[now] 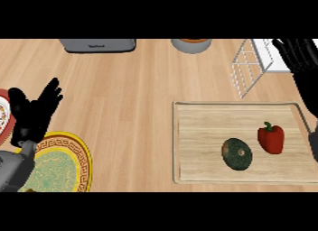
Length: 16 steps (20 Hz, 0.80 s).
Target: Pick the squash from the tray and place it in the tiered shelf
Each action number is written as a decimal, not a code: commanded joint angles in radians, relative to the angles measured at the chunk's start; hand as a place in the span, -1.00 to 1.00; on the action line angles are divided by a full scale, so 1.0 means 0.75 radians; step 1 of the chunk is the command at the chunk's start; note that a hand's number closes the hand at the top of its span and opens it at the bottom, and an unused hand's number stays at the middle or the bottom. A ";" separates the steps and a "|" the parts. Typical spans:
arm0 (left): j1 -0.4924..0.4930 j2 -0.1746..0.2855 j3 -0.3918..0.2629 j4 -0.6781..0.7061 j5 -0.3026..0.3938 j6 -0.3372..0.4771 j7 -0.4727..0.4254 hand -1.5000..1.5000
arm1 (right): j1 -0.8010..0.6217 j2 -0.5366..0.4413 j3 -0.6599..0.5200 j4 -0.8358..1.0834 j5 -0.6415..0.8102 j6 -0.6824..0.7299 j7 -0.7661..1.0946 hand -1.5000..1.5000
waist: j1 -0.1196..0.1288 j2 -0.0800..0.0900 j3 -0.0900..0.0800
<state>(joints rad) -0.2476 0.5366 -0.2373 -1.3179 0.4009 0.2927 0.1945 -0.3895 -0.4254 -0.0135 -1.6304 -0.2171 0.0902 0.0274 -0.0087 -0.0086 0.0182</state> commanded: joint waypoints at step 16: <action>0.057 -0.170 -0.166 -0.140 -0.208 -0.012 -0.310 0.00 | 0.495 0.201 -0.329 0.311 0.124 -0.435 -0.446 -1.00 | -0.005 0.012 -0.021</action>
<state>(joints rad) -0.2296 0.4245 -0.3456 -1.4096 0.2620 0.2895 -0.0130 -0.1116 -0.3542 -0.1901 -1.4389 -0.1103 -0.1703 -0.1173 -0.0211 0.0047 0.0023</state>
